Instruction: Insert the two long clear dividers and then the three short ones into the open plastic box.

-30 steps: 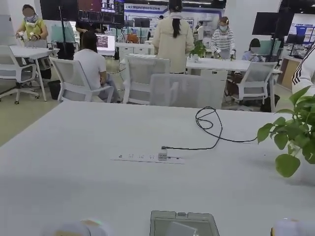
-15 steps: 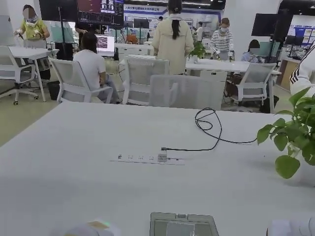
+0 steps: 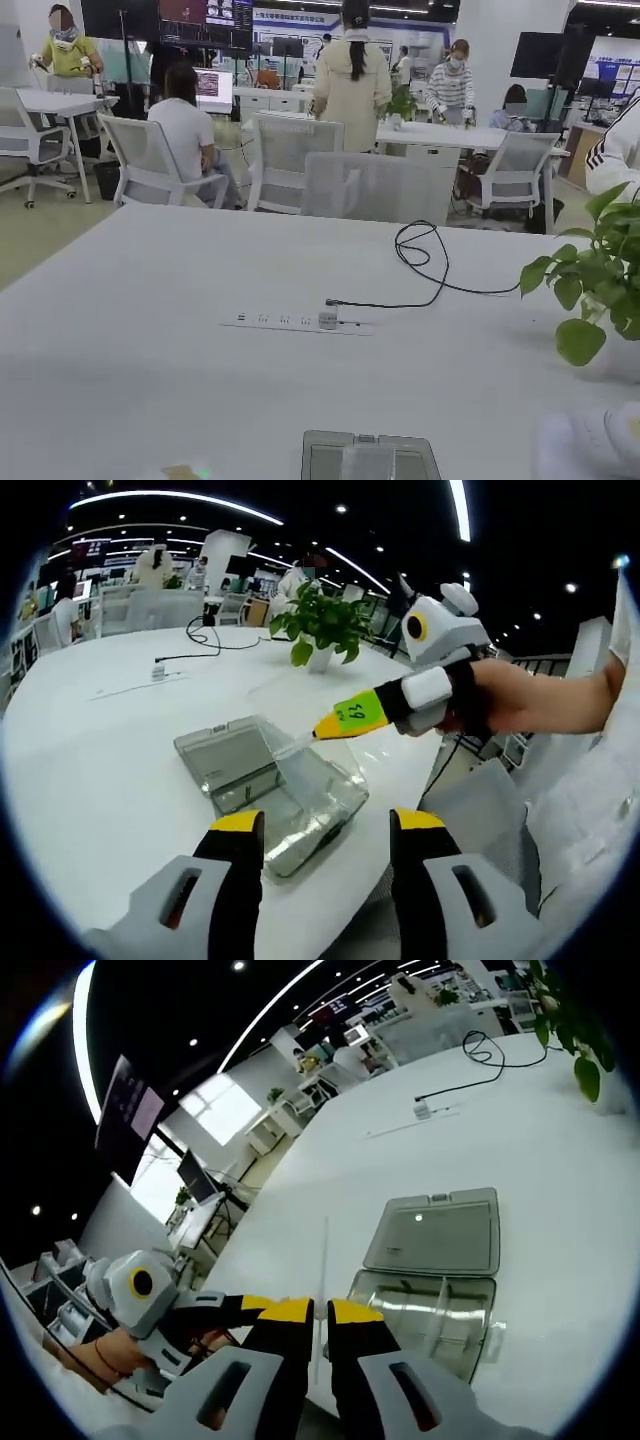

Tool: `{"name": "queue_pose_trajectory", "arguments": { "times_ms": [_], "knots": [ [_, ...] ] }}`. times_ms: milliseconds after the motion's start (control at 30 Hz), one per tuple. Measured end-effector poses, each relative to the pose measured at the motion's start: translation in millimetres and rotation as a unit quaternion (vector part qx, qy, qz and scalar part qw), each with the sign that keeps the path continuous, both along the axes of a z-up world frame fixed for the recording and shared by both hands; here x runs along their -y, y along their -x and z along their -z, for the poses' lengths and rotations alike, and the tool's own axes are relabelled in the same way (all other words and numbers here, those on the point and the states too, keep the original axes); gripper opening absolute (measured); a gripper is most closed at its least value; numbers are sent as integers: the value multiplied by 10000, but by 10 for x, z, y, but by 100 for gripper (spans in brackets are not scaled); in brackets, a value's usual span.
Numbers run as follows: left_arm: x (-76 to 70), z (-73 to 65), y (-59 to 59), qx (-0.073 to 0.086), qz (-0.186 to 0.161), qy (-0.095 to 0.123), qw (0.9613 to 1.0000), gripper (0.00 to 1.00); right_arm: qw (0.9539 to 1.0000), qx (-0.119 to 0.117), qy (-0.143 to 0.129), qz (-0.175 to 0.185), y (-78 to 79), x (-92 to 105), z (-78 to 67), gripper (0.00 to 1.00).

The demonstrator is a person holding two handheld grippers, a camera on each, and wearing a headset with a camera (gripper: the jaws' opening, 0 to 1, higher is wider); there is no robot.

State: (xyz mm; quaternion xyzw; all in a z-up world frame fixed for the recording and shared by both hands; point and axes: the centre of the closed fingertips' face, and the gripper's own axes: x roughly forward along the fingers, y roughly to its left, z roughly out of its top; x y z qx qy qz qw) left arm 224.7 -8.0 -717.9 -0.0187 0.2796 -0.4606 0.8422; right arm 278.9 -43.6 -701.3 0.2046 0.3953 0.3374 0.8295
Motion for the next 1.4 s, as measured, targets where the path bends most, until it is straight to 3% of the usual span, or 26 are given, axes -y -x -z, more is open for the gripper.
{"name": "queue_pose_trajectory", "arguments": {
  "times_ms": [133, 267, 333, 467, 600, 767, 867, 933, 1400],
  "knots": [
    [-65, 81, 128, 225, 504, -154, 9984, 65, 9990, -325, 320, -10, -105, 75, 65, 7],
    [-112, 109, 174, 245, 654, -50, 9975, 76, 9959, -631, 638, -63, -175, 108, 101, 7],
    [-129, 105, 185, 355, 747, -24, 9966, 81, 9935, -815, 784, -109, -188, 116, 125, 7],
    [-160, 156, 195, 415, 869, -9, 9954, 87, 9856, -1266, 1108, -179, -196, 79, 198, 7],
    [-183, 202, 238, 439, 1011, -45, 9939, 91, 9772, -1567, 1414, -245, -189, 49, 320, 7],
    [-193, 229, 276, 451, 1115, -15, 9927, 92, 9662, -2087, 1506, -122, -104, 21, 450, 7],
    [-183, 240, 302, 459, 1183, 18, 9919, 92, 9594, -2223, 1733, -61, -90, 70, 552, 7],
    [-177, 249, 314, 466, 1223, 46, 9914, 92, 9567, -2359, 1706, 57, -71, 72, 590, 7],
    [-153, 261, 367, 430, 1255, 276, 9908, 91, 9479, -2527, 1912, 328, -11, 57, 809, 7]
  ]
}}
